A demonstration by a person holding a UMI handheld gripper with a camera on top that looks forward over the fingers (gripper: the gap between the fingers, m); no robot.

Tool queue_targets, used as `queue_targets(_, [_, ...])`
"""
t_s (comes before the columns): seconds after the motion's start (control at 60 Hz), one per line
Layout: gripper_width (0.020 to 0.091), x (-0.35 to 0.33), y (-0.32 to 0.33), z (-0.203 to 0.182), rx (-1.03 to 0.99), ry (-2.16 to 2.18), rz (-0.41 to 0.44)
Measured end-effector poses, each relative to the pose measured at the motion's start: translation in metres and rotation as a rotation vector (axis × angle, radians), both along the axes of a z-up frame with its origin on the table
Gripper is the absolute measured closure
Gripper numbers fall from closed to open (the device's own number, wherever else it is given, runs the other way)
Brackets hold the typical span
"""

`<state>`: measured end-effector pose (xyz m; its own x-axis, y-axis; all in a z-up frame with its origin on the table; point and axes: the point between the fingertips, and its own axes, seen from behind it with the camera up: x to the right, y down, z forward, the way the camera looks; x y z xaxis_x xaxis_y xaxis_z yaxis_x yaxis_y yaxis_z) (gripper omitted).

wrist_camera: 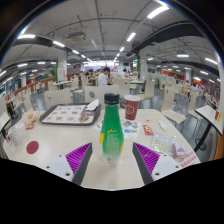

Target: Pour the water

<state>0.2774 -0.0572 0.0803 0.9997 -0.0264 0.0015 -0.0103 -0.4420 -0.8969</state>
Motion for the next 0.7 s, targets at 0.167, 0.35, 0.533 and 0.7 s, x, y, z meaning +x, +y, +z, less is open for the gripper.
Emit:
queue_targets(0.167, [0.0288, -0.004, 0.071, -0.011, 0.132, 0.013, -0.037])
queue_targets(0.35, [0.0613, 0.017, 0.090, -0.017, 0.195, -0.023, -0.175])
queue_targets(0.533, [0.0713, 0.000, 0.074, -0.002, 0.106, -0.154, -0.206])
queue_targets(0.7, [0.0712, -0.090, 0.049, 0.072, 0.080, -0.442, -0.105])
